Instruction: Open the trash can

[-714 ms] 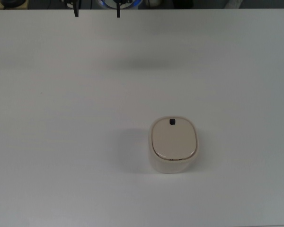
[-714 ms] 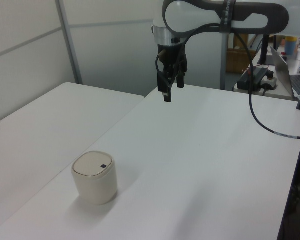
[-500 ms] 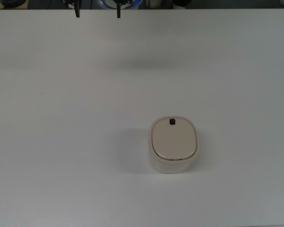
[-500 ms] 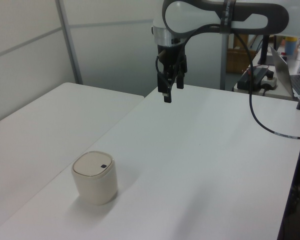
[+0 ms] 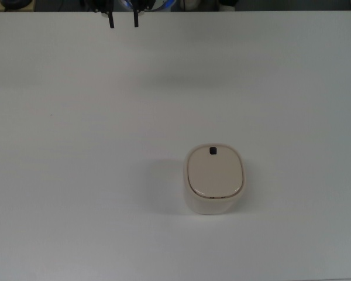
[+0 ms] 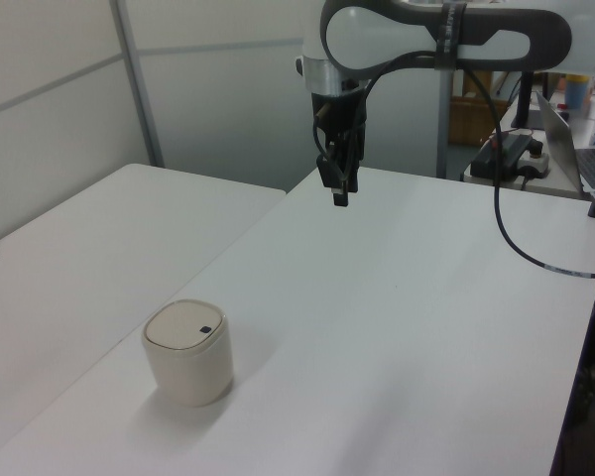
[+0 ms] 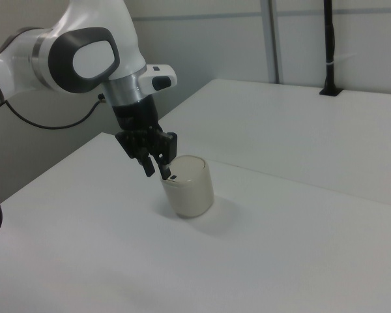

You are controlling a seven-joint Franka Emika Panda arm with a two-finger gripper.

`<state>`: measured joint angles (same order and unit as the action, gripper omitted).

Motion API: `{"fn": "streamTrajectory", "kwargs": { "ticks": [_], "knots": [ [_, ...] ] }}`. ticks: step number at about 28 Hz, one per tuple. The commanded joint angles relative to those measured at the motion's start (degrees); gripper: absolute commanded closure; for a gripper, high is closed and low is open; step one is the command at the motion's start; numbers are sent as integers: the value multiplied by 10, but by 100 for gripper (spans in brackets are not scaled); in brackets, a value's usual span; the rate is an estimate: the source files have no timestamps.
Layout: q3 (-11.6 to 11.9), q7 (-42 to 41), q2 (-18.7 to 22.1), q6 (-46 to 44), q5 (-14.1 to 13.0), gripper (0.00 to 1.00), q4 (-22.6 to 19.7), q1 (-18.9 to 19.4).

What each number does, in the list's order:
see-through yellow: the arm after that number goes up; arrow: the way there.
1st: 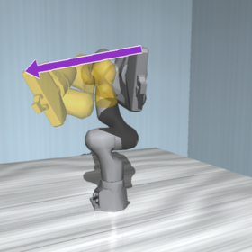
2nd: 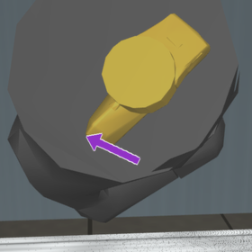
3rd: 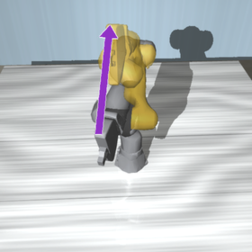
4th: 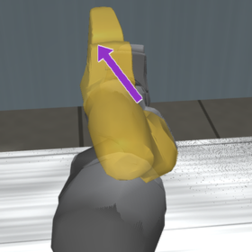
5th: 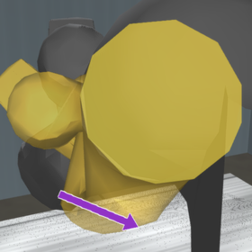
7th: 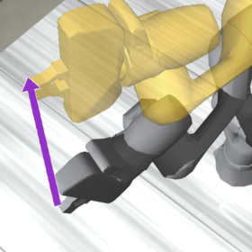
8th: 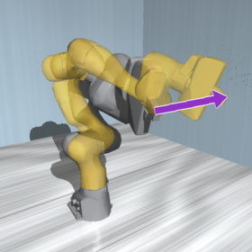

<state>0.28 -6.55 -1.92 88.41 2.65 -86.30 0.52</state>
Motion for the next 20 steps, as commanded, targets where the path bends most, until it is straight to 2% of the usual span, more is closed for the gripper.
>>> {"fn": "streamTrajectory", "kwargs": {
  "ticks": [1,15,20],
  "knots": [
    [-4,-14,8,1,1,100,-11,-4],
    [-5,-16,4,6,0,100,-11,-3],
    [-9,-15,-23,26,-10,100,-4,-3]
  ]
}}
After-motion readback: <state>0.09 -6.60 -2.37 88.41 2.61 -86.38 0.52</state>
